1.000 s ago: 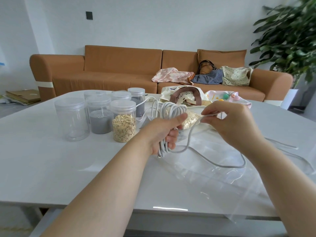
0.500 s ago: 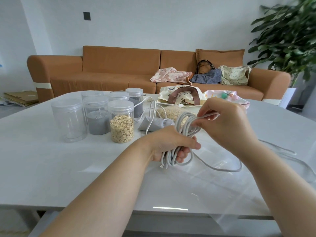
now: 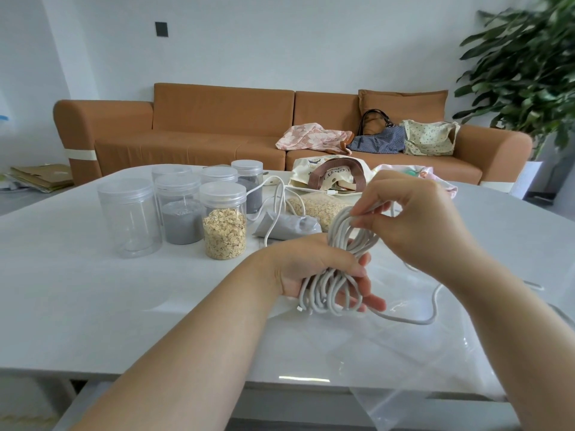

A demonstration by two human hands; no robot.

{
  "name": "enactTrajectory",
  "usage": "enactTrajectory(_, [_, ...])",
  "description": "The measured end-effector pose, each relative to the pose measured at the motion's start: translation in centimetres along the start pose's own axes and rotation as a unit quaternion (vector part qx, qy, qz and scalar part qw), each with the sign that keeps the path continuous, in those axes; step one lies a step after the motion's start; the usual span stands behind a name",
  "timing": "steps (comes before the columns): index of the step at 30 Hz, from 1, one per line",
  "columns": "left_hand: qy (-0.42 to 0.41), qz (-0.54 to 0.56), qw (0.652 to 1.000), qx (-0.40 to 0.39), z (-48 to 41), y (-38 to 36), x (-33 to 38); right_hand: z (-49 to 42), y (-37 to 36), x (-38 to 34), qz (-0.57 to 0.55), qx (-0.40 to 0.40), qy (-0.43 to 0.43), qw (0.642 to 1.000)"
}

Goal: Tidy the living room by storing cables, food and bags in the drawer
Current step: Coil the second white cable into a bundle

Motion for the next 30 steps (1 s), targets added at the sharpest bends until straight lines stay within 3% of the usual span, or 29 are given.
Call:
enactTrajectory(8, [0.050, -0.058, 0.995, 0.070, 0.3, 0.6, -0.4, 0.0, 0.0, 0.6, -0.021, 0.002, -0.043, 0.999])
enactTrajectory(13, [0.073, -0.086, 0.992, 0.051, 0.5, 0.4, -0.5, -0.1, -0.2, 1.8, -0.118, -0.015, -0.077, 0.990])
enactTrajectory(18, [0.042, -0.039, 0.998, 0.015, 0.6, -0.2, -0.1, 0.1, -0.5, 3.8, -0.216, -0.001, -0.117, 0.969])
enactTrajectory(22, [0.010, 0.031, 0.998, 0.047, 0.6, 0.9, 0.2, 0.2, 0.0, 4.3, -0.131, 0.040, -0.131, 0.982])
enactTrajectory(25, [-0.029, 0.094, 0.982, 0.162, 1.1, 3.3, 0.3, 0.4, 0.9, 4.2, 0.021, 0.077, -0.155, 0.985])
enactTrajectory(27, [-0.054, 0.107, 0.957, 0.264, 1.9, 5.2, 0.2, 0.3, 0.7, 4.1, 0.055, 0.035, -0.183, 0.981])
enactTrajectory(28, [-0.062, 0.105, 0.944, 0.308, 2.4, 6.0, 0.1, 0.3, 0.1, 4.0, 0.061, -0.031, -0.197, 0.978])
enactTrajectory(30, [-0.072, 0.110, 0.923, 0.362, 2.9, 6.8, 0.0, 0.9, -2.6, 3.4, 0.056, -0.241, -0.222, 0.943])
Point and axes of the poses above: each hand's wrist, its own z-axis away from the middle knuckle, its own y-axis out of the back of the hand, x = y × z, the point moved 8 cm from there along -z, towards the middle knuckle, and after that the axes turned 12 degrees about -x, right-handed, at the moved point
